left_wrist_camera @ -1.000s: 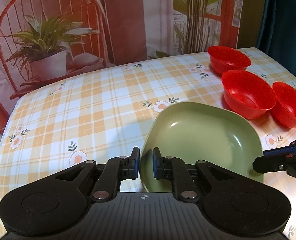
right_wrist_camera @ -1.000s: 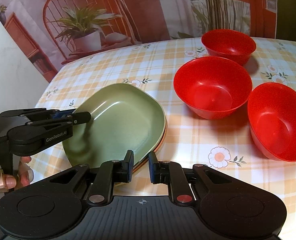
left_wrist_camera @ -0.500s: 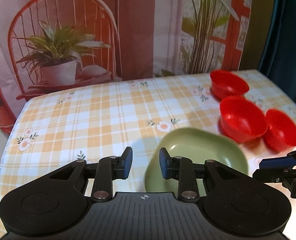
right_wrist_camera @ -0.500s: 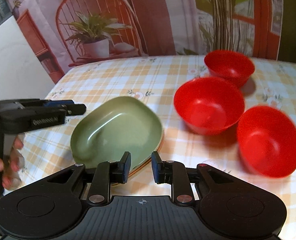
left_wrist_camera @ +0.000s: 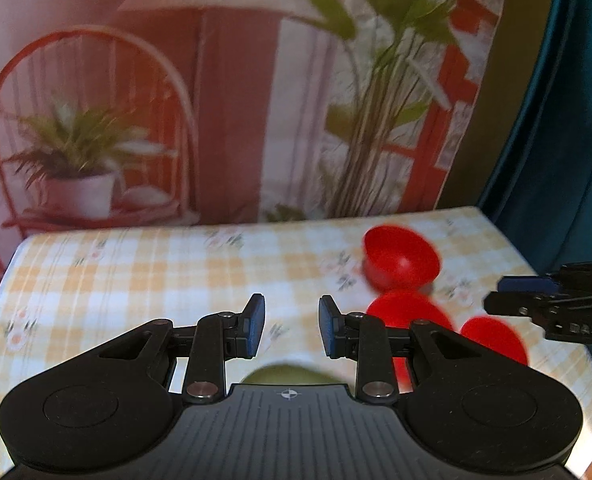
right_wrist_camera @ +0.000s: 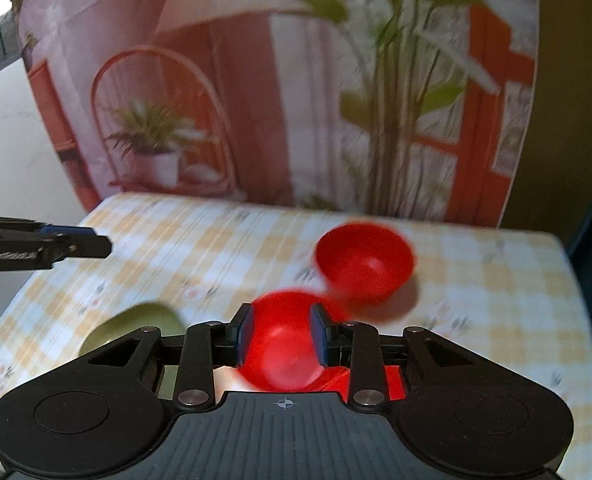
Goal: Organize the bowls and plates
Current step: 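Move the left gripper to a red bowl and grasp its rim, then lift the red bowl with the left gripper and lower it into another red bowl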
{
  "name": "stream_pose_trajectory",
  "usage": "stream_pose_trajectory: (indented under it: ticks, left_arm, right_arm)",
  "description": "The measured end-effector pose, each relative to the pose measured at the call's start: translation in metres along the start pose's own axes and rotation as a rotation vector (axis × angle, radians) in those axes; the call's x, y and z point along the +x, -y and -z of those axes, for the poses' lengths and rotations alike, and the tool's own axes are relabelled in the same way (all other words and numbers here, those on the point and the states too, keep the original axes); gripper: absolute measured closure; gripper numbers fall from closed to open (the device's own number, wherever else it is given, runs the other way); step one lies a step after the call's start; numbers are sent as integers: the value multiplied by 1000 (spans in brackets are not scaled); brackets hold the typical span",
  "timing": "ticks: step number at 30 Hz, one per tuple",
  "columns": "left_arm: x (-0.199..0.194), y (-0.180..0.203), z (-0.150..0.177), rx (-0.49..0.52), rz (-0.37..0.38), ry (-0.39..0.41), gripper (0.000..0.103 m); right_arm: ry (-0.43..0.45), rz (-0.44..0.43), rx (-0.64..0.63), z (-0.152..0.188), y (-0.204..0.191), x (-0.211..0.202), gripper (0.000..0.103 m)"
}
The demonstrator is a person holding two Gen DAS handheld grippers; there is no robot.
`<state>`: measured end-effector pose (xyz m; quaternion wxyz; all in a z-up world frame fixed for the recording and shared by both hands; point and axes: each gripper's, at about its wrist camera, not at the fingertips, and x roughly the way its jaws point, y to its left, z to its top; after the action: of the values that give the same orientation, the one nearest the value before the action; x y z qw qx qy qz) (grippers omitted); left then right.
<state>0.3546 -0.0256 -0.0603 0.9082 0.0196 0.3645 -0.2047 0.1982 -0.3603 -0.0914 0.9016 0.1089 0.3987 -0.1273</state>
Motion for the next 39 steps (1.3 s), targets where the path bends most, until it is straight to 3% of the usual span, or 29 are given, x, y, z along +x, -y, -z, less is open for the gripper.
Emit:
stream_pose_trajectory:
  ticks: [7, 11, 17, 23, 31, 34, 39]
  left_arm:
    - [27, 40, -53, 39, 26, 53, 72]
    - [67, 58, -69, 42, 36, 36, 72]
    - [142, 69, -56, 1, 75, -82, 72]
    - [191, 73, -45, -21, 102, -167, 72]
    - [222, 72, -33, -30, 116, -226, 73]
    - [226, 72, -32, -23, 136, -224, 83]
    - [227, 73, -30, -2, 144, -220, 90]
  right_arm:
    - [44, 41, 57, -31, 59, 22, 72]
    - [45, 55, 93, -38, 85, 46, 70]
    - [4, 57, 136, -31, 107, 89, 69]
    - [-44, 49, 189, -16, 119, 120, 71]
    - [-84, 16, 222, -8, 122, 137, 80]
    - [-94, 18, 226, -8, 122, 141, 84]
    - [-115, 18, 264, -4, 127, 145, 89]
